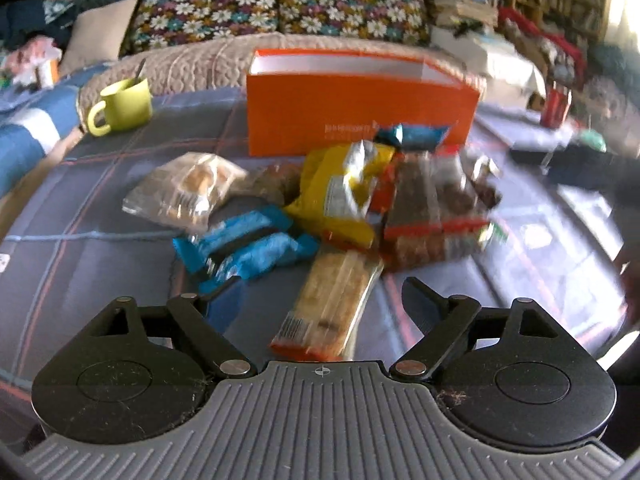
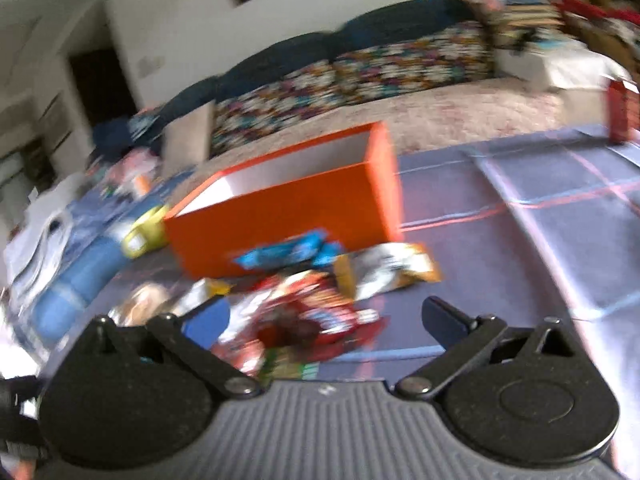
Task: Organize snacks
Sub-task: 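Grasp the clear bag of brown snacks with the left tool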
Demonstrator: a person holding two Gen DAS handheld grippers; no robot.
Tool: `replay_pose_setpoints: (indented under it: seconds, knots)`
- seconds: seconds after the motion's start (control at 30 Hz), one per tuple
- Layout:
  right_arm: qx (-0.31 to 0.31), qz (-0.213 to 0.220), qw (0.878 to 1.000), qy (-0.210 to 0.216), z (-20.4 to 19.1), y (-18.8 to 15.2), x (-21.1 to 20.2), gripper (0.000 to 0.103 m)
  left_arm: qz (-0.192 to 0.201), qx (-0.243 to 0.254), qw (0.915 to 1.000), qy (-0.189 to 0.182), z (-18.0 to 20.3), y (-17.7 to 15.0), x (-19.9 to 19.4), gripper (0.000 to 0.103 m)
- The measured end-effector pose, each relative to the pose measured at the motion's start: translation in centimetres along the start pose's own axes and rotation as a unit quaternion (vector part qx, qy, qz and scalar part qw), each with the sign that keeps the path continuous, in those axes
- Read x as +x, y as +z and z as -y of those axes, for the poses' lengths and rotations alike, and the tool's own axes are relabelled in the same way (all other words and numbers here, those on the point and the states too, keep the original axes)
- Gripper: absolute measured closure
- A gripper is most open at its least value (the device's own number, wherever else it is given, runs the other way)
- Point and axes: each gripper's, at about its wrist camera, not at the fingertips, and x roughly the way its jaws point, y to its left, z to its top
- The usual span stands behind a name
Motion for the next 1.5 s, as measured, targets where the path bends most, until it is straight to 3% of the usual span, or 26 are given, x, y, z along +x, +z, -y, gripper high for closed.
replay_pose_setpoints:
  seconds: [0.13,0.23,0.37,0.47,0.5,0.6,0.63,0.8,0.87,0.9,1.0,1.13,1.2,1.27,1.37,1.43,1.5]
  knots:
    - [-0.075,-0.007,0.995,-0.06,-1.8,-0.1,1.2,0.002,0.035,-0.008,0.9992,-0.017,0.3,3.2,0.2,0.052]
    - [-0.097,-0.007,0.991,-0.096,-1.3,-0.8,0.9,0.002,0.034,-0.005,0.9994,-0.007,0.9,4.8,1.7,0.06]
    - [-0.074,-0.027,0.991,-0.106,0.1,-0.8,1.8,0.002,0.016,0.014,0.9997,0.014,2.1,5.7,4.2,0.063]
    - [-0.086,-0.048,0.991,-0.09,-1.0,-0.6,3.6,0.002,-0.006,0.036,0.9989,0.031,2.9,5.5,6.0,0.067]
    - [-0.098,-0.055,0.99,-0.083,-1.7,-0.9,4.0,0.002,-0.015,0.042,0.9988,0.019,3.1,5.2,6.6,0.072]
    - [-0.143,-0.039,0.984,-0.093,-3.6,-1.2,3.9,0.002,-0.022,0.044,0.9986,-0.02,3.1,4.8,6.9,0.101]
    - [-0.156,-0.029,0.983,-0.093,-3.8,-1.2,3.5,0.002,-0.018,0.049,0.9983,-0.028,3.2,4.8,6.7,0.103]
    - [-0.122,-0.04,0.989,-0.069,-2.0,-1.8,2.4,0.002,-0.023,0.032,0.9945,-0.098,3.5,4.5,6.4,0.103]
    - [-0.099,-0.049,0.992,-0.064,-0.8,-2.1,2.0,0.002,-0.03,0.031,0.9925,-0.114,4.2,4.5,6.8,0.097]
    - [-0.081,-0.053,0.993,-0.06,0.0,-2.2,1.8,0.002,-0.028,0.033,0.9924,-0.115,4.7,4.5,6.8,0.09]
    - [-0.028,-0.049,0.997,-0.052,2.1,-2.1,1.0,0.002,-0.018,0.042,0.9936,-0.103,5.8,5.0,6.4,0.085]
    - [0.007,-0.012,0.999,-0.038,2.9,-1.1,-0.3,0.002,0.02,0.035,0.996,-0.08,5.0,6.3,5.1,0.062]
    - [0.013,-0.006,0.999,-0.038,2.8,-0.5,-0.3,0.002,0.005,0.031,0.9961,-0.082,4.4,7.1,5.8,0.061]
    - [0.018,0.0,0.999,-0.041,2.9,-0.1,-0.4,0.002,-0.031,0.036,0.9924,-0.114,4.5,7.4,7.3,0.055]
    - [0.029,0.006,0.998,-0.047,3.9,0.0,-0.8,0.002,-0.073,0.026,0.993,-0.089,4.8,6.9,9.8,0.062]
    - [0.041,0.009,0.998,-0.055,5.1,-0.2,-1.4,0.002,-0.067,-0.005,0.9938,-0.088,4.4,6.8,10.0,0.075]
    - [0.051,0.011,0.997,-0.06,5.7,-0.3,-1.6,0.002,-0.053,-0.021,0.9936,-0.097,4.3,7.0,8.9,0.077]
